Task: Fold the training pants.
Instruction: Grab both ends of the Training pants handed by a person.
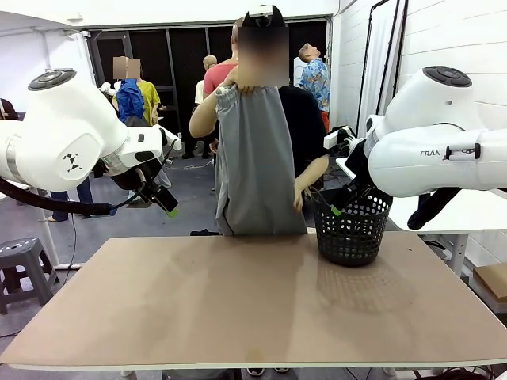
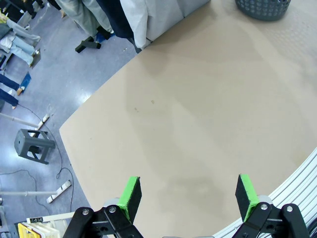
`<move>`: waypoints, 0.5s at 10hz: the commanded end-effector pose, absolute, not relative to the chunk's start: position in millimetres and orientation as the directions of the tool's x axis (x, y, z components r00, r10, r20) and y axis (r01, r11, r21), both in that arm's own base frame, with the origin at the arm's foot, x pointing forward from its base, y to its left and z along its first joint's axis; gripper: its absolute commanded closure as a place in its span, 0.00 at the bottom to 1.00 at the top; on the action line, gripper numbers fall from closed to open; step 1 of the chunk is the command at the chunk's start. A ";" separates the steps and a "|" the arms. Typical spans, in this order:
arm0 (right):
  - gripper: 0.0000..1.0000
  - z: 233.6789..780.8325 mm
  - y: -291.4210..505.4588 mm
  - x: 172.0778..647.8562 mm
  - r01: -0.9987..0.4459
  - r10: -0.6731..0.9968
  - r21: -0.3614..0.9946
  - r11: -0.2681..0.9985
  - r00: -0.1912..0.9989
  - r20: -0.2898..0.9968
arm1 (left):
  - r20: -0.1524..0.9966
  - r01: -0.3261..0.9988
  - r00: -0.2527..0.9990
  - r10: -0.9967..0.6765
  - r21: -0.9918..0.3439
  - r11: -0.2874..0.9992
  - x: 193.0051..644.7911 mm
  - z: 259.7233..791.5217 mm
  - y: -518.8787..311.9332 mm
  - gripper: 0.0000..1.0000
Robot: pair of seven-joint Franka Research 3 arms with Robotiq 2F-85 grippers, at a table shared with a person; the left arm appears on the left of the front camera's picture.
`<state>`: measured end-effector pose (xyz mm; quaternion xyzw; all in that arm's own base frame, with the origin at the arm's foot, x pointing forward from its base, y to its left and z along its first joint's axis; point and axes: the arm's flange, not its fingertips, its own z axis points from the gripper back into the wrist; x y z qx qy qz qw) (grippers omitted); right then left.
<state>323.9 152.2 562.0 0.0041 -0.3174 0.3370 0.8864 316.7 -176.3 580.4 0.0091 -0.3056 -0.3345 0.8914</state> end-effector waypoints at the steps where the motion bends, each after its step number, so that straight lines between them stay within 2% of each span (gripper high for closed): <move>1: 0.00 562.1 152.4 324.0 -0.601 0.596 -0.206 0.772 0.572 0.563 | 0.538 0.599 0.587 -0.605 0.215 0.772 317.1 579.9 -175.9 0.00; 5: 0.00 562.1 152.4 324.0 -0.601 0.596 -0.206 0.772 0.572 0.563 | 0.538 0.599 0.587 -0.605 0.215 0.772 317.1 579.9 -175.9 0.00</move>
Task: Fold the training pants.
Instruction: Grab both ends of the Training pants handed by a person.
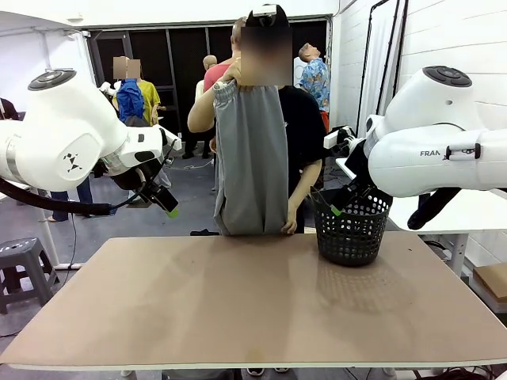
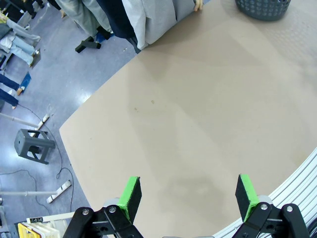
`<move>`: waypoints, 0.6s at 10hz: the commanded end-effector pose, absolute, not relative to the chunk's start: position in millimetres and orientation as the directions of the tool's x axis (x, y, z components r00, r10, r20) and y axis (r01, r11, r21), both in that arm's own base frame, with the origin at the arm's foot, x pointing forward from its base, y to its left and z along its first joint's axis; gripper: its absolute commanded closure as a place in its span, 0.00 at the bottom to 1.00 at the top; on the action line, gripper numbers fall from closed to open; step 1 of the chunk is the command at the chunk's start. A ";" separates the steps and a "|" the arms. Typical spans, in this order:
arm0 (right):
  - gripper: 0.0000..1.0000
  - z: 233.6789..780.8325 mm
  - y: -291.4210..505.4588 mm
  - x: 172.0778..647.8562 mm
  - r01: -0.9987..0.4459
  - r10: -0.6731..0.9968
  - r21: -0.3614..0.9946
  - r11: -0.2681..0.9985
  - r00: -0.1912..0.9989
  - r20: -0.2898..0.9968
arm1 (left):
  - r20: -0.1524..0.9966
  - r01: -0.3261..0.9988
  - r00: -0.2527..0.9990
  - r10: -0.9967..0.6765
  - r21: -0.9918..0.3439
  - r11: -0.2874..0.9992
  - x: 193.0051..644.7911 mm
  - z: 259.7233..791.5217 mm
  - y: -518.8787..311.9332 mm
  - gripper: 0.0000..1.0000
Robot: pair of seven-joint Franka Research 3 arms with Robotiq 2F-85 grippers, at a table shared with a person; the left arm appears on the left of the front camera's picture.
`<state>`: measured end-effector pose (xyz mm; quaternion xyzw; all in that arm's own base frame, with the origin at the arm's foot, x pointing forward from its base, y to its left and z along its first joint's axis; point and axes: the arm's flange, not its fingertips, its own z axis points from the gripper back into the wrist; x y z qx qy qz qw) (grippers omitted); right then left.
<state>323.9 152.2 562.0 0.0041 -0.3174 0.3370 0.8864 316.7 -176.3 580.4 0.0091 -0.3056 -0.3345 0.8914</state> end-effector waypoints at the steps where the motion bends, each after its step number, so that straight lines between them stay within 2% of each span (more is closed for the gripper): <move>1: 0.00 562.1 152.4 324.0 -0.601 0.596 -0.206 0.772 0.572 0.563 | 0.538 0.599 0.587 -0.605 0.215 0.772 317.1 579.9 -175.9 0.00; 6: 0.00 562.1 152.4 324.0 -0.601 0.596 -0.206 0.772 0.572 0.563 | 0.538 0.599 0.587 -0.605 0.215 0.772 317.1 579.9 -175.9 0.00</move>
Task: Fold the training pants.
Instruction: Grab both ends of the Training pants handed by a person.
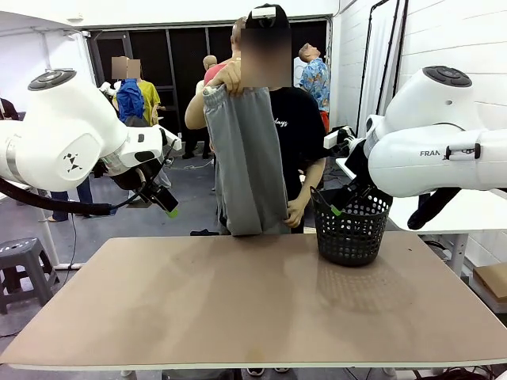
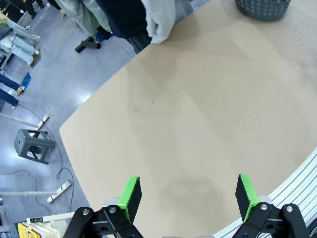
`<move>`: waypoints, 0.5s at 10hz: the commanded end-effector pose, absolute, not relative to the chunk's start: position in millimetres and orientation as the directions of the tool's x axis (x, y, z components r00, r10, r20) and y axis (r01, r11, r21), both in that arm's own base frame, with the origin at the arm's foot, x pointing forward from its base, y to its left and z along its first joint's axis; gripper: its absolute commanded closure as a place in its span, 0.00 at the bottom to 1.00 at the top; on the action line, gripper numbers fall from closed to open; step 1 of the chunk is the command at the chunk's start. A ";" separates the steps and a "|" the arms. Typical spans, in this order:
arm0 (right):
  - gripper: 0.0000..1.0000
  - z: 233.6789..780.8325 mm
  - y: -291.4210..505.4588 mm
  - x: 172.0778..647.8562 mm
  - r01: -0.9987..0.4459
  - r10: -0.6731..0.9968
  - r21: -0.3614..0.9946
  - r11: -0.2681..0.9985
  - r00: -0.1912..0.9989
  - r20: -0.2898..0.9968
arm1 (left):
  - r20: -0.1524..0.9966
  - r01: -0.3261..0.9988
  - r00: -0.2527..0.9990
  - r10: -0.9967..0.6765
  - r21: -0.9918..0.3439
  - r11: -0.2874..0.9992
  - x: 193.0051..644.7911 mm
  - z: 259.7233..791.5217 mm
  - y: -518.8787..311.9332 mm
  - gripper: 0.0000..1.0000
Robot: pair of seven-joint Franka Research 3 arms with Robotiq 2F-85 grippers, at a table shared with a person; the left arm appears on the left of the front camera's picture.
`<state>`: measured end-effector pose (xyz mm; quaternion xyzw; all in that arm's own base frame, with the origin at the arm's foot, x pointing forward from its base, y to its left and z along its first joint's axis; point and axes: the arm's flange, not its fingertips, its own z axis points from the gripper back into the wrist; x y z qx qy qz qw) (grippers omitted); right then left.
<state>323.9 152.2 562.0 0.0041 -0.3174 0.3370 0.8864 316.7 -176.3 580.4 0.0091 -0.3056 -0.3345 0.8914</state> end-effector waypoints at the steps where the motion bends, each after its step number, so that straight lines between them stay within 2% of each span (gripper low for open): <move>1: 0.00 562.1 152.4 324.0 -0.601 0.596 -0.206 0.772 0.572 0.563 | 0.538 0.599 0.587 -0.605 0.215 0.772 317.1 579.9 -175.9 0.00; 5: 0.00 562.1 152.4 324.0 -0.601 0.596 -0.206 0.772 0.572 0.563 | 0.538 0.599 0.587 -0.605 0.215 0.772 317.1 579.9 -175.9 0.00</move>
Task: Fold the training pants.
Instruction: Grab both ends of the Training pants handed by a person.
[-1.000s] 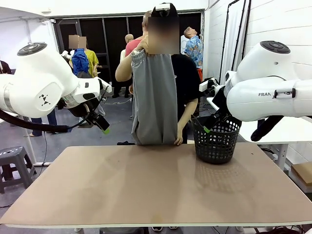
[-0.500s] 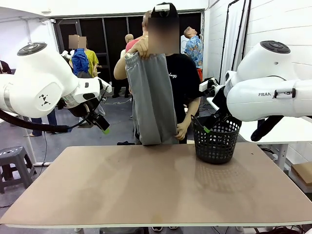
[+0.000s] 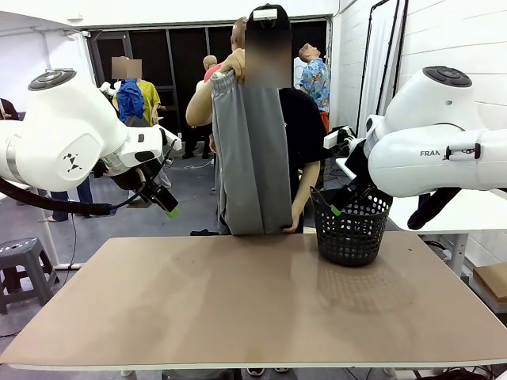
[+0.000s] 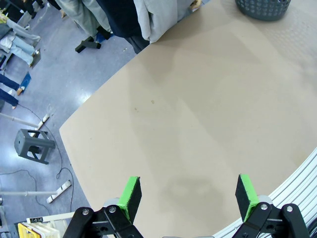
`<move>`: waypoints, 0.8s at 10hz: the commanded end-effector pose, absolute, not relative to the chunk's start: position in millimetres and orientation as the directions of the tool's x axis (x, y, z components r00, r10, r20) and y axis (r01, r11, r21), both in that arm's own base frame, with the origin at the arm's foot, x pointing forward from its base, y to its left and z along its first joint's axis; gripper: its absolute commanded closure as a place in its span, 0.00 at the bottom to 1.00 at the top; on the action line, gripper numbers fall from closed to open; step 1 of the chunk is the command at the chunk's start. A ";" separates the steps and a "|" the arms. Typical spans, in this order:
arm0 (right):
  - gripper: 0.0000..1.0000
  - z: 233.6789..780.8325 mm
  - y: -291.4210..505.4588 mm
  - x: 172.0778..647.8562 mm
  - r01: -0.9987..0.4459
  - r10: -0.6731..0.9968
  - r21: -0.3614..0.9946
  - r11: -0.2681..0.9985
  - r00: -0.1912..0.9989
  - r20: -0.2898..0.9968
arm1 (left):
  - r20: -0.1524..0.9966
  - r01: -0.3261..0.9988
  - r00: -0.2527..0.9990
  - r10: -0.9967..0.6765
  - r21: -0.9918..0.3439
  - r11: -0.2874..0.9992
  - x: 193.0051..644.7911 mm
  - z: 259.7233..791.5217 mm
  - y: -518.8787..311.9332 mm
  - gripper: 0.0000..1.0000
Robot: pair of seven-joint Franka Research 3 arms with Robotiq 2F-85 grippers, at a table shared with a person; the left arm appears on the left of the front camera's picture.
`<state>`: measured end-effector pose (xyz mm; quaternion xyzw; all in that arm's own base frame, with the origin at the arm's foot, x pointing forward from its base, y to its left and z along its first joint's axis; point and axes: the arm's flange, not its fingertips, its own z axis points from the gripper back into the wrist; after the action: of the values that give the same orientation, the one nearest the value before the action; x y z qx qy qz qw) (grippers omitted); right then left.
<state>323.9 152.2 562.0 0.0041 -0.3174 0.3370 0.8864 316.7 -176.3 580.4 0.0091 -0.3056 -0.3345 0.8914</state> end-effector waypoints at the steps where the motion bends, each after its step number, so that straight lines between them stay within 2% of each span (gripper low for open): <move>1: 0.00 562.1 152.4 324.0 -0.601 0.596 -0.206 0.772 0.572 0.563 | 0.538 0.599 0.587 -0.605 0.215 0.772 317.1 579.9 -175.9 0.00; 8: 0.00 562.1 152.4 324.0 -0.601 0.596 -0.206 0.772 0.572 0.563 | 0.538 0.599 0.587 -0.605 0.215 0.772 317.1 579.9 -175.9 0.00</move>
<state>323.9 152.2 562.0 0.0041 -0.3174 0.3370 0.8864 316.7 -176.3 580.4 0.0091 -0.3056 -0.3345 0.8914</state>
